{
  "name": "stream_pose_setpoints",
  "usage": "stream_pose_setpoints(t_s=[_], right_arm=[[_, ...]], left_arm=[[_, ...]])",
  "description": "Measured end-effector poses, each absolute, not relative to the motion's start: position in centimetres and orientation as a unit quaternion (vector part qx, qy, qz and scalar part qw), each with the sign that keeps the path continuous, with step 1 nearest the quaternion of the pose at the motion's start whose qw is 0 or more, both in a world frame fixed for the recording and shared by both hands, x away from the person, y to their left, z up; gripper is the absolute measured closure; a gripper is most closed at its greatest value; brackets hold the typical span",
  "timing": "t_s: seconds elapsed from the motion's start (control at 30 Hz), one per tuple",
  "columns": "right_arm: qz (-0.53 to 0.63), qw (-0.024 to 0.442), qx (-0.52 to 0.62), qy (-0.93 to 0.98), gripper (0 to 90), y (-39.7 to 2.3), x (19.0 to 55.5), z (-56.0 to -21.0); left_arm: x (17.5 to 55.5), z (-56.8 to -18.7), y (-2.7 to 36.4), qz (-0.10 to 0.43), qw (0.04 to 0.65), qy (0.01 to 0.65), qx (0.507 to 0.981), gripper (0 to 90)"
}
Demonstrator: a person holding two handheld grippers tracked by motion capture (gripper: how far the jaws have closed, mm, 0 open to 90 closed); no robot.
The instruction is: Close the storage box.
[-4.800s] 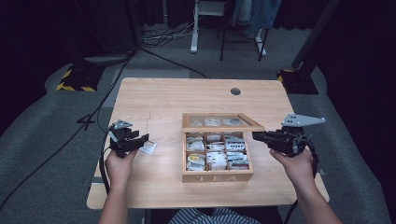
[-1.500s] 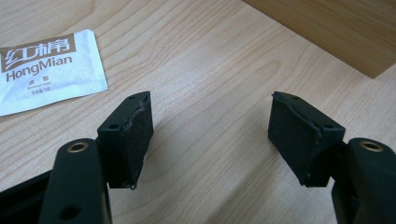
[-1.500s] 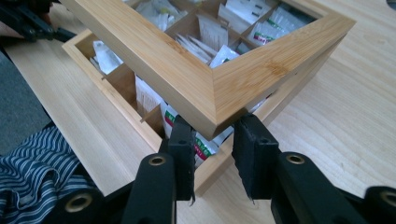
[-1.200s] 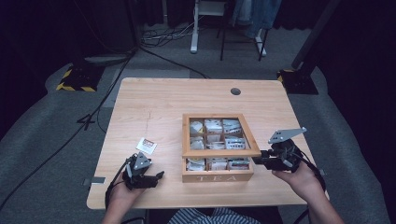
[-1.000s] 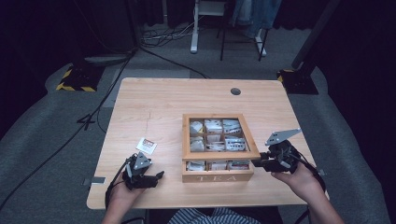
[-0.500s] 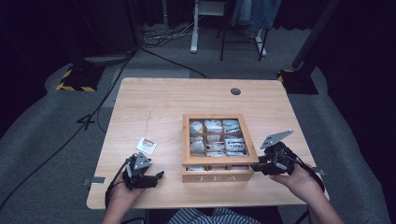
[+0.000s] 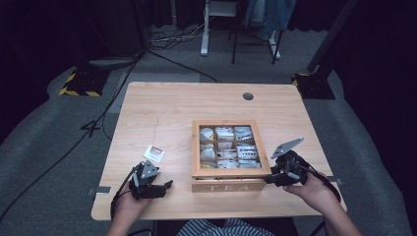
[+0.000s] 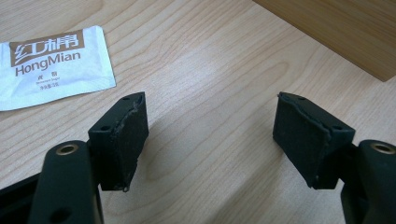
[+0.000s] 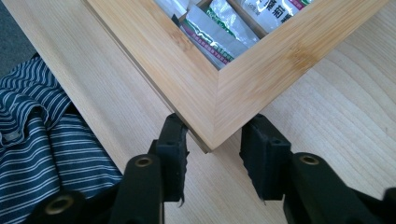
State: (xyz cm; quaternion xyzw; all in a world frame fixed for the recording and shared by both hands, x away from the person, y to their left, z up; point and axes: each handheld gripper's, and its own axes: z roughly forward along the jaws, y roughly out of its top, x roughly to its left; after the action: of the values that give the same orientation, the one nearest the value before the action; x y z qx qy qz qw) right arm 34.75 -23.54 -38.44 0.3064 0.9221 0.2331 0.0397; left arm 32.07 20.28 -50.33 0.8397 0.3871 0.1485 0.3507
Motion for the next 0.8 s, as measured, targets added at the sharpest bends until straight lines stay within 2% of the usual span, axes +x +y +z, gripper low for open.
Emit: stream_pose_setpoints(t_s=[0.8], right_arm=[[0.206,0.033,0.3,0.931,54.6,-23.2,34.86,-39.37]], left_arm=[[32.42,-50.3,20.31,0.153,0.347,0.391,0.838,26.7]])
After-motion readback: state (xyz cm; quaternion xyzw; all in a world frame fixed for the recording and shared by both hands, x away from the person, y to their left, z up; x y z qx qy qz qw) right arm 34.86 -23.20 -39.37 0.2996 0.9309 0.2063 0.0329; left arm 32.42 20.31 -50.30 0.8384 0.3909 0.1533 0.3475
